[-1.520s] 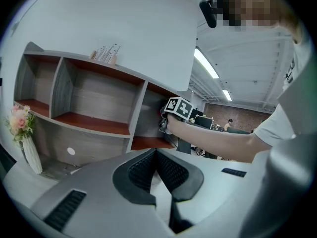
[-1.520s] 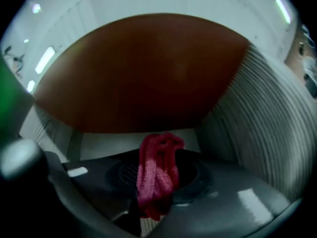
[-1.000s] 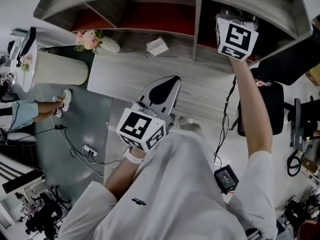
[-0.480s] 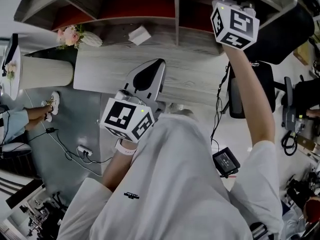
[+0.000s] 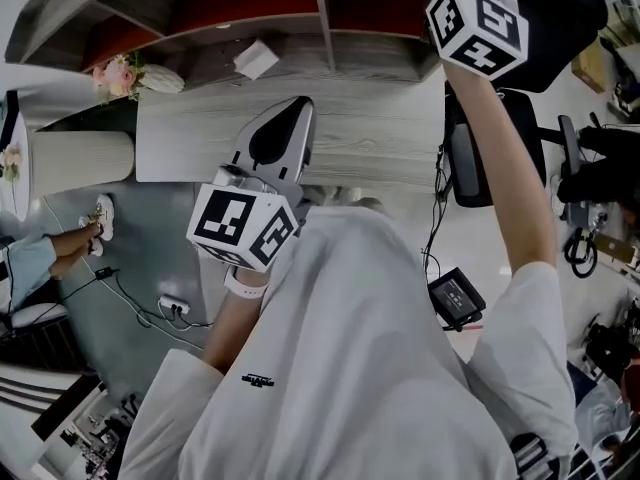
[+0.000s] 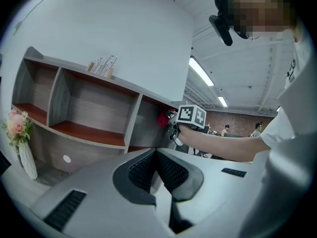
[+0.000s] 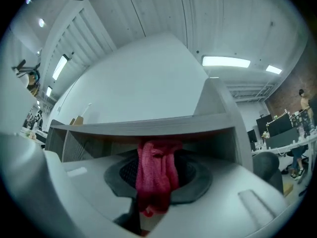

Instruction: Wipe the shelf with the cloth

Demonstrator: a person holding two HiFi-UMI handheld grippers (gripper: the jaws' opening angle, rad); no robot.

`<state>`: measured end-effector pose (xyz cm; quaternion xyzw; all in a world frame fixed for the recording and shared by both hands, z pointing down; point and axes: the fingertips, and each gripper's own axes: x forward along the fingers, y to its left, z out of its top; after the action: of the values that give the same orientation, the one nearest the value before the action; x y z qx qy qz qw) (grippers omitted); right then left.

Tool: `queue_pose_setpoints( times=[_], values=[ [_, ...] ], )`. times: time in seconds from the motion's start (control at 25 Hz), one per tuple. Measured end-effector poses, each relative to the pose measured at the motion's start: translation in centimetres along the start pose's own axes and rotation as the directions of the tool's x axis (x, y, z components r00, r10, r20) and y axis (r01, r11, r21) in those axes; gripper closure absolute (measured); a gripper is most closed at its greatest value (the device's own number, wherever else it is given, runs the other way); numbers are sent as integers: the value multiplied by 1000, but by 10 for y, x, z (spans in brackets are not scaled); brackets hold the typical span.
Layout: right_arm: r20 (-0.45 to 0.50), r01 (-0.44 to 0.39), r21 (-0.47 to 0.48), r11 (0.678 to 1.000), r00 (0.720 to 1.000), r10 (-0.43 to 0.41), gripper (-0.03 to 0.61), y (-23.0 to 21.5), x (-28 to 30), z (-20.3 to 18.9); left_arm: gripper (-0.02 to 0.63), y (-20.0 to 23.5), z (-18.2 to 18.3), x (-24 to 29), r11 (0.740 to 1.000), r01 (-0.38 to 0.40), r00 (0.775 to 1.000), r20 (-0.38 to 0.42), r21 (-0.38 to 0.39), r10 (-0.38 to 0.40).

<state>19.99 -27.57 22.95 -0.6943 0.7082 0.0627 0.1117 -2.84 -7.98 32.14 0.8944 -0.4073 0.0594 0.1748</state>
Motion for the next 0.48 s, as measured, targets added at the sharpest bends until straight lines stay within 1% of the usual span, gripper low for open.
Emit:
queue_pose_setpoints(
  times=[0.12, 0.32, 0.4, 0.48],
  values=[
    [6, 27, 11, 1000, 1000, -27, 468, -2, -3, 1, 612, 1, -1, -4, 1000, -9, 1000, 1, -1, 9],
    [23, 51, 56, 997, 998, -52, 468, 6, -2, 2, 612, 4, -3, -8, 1000, -24, 1000, -7, -1, 24],
    [26, 25, 50, 998, 999, -26, 468, 19, 0, 1, 612, 5, -3, -8, 1000, -23, 1000, -8, 2, 23],
    [24, -44, 25, 999, 999, 43, 468, 43, 2, -1, 612, 6, -2, -7, 1000, -26, 1000, -4, 4, 26]
  ],
)
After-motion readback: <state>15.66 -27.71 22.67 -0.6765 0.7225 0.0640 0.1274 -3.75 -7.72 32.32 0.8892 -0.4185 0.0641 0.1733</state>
